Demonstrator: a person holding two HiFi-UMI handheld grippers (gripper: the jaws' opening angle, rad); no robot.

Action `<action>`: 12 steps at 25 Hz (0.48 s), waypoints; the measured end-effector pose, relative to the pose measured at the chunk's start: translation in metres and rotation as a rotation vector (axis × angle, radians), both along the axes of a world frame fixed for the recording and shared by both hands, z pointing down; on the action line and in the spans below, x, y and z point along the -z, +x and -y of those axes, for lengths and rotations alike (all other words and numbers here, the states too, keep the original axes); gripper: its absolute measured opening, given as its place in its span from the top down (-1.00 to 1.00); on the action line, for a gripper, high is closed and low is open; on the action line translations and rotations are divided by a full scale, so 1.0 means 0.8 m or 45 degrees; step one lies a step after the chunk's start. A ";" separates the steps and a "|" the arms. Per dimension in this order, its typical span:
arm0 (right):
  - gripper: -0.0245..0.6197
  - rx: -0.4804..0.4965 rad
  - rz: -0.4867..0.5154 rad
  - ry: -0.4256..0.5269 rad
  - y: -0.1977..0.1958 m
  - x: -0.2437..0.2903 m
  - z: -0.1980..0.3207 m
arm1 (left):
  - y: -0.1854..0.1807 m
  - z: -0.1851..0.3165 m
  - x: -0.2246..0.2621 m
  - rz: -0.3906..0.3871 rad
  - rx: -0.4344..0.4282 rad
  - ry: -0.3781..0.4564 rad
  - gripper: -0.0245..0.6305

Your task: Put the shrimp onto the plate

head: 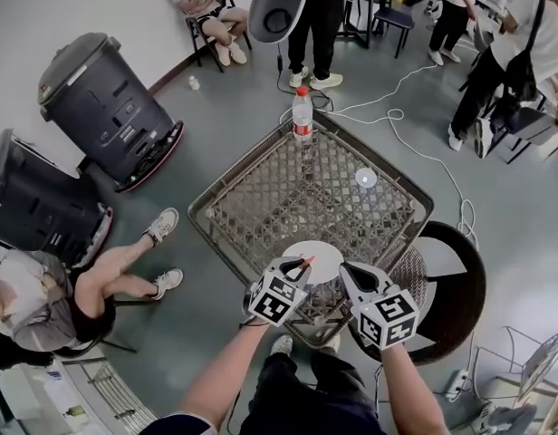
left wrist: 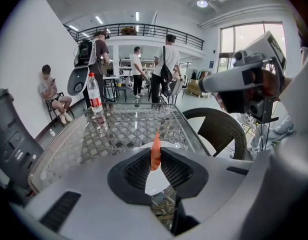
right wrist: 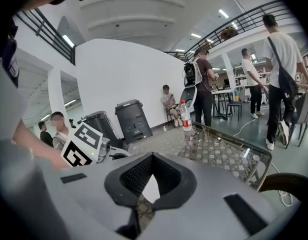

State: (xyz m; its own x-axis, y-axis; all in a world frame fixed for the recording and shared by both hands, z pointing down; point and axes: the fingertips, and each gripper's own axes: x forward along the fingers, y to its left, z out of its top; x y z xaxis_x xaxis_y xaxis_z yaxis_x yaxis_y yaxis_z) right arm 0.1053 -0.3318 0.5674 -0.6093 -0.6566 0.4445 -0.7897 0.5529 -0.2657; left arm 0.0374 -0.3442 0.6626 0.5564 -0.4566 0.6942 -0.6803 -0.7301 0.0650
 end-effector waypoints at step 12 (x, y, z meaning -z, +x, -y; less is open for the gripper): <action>0.91 0.025 -0.038 -0.113 0.013 -0.046 -0.001 | 0.023 0.015 -0.103 0.255 -0.042 -0.161 0.72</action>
